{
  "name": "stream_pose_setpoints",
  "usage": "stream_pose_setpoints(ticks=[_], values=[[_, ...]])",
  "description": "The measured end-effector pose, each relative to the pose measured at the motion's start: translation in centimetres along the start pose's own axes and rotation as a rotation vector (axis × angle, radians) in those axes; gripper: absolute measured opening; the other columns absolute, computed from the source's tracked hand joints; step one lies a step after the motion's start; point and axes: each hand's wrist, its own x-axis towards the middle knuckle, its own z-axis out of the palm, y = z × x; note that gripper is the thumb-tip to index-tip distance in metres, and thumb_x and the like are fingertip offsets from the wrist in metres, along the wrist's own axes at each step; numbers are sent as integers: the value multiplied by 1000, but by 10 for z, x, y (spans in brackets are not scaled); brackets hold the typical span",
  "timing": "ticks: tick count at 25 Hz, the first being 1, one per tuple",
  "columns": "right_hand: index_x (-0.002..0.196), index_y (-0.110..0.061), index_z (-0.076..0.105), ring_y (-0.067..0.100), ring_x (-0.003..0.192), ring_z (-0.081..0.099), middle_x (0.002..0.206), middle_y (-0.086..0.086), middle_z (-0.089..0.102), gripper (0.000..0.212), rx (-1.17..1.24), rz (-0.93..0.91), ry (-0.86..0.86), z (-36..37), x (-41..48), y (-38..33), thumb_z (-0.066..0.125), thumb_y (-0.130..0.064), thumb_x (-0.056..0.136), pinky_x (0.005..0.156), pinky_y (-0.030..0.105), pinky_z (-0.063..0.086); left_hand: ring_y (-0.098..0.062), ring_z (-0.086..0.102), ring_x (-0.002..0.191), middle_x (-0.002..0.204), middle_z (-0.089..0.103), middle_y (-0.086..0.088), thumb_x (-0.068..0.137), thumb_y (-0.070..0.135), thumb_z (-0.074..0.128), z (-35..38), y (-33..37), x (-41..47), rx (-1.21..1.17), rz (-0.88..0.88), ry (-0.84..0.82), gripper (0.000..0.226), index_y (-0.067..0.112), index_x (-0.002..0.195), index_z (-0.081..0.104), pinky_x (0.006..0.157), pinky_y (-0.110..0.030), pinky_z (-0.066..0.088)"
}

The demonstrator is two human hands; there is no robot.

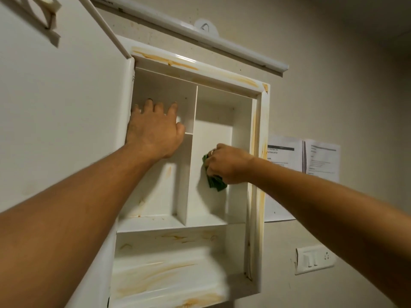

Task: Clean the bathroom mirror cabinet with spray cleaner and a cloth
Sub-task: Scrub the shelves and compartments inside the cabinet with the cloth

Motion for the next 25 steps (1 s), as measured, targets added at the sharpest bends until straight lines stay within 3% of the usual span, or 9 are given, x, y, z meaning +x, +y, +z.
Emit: stream_pose_setpoints(ticks=[5,7,10,14,16,18,20,23,25], values=[[98,-15,68,21,78,61,87,3,66,15,150,488,1,10,-1,-51,55,-17,92,70,32,44,-41,35,143,154,44,-20,92,46,8,1,-1,-1,11,3,-15,76,18,160,24,116,-60,29],[96,-12,66,19,72,59,82,4,62,13,264,539,-29,6,-2,-64,54,-18,94,64,31,48,-41,35,144,155,43,-20,96,45,12,2,-1,0,7,12,-17,72,17,161,22,117,-60,28],[92,-12,66,18,72,63,79,2,64,14,733,650,-68,16,-1,-93,58,-23,92,71,33,60,-41,35,144,155,43,-20,99,45,15,1,-1,-1,8,12,-13,68,18,161,22,118,-60,28],[90,-12,69,20,80,67,84,3,69,15,1075,735,-81,14,2,-106,57,-19,88,78,37,61,-40,36,143,154,45,-19,100,44,17,1,1,-2,16,1,-8,66,18,160,26,117,-59,29],[92,-9,72,25,88,69,91,8,71,20,1402,695,-31,5,2,-107,53,-7,85,78,37,61,-40,36,143,154,44,-19,100,45,17,0,2,-1,10,1,-15,66,18,160,26,118,-59,28],[95,-10,72,24,88,70,97,9,71,25,1557,607,-1,2,-3,-113,51,1,85,71,34,61,-40,35,144,155,43,-19,98,46,13,1,1,-1,15,11,-18,70,19,160,25,118,-59,28],[103,-17,71,21,87,68,97,4,70,24,1384,470,-26,7,-13,-110,60,-2,87,69,32,57,-40,35,144,155,44,-19,93,48,7,0,-1,-1,11,12,-16,76,19,160,26,117,-59,29],[112,-19,65,25,81,64,92,3,66,19,594,400,-201,9,-23,-94,61,-22,93,68,35,53,-41,35,143,154,44,-21,96,47,12,0,-1,-1,6,2,-18,72,18,160,26,117,-59,27],[111,-15,63,25,78,62,89,5,64,18,386,426,-231,10,-21,-95,59,-24,95,67,39,53,-41,34,144,155,43,-21,100,45,17,1,0,-1,-2,0,-9,67,18,161,24,118,-60,26]])
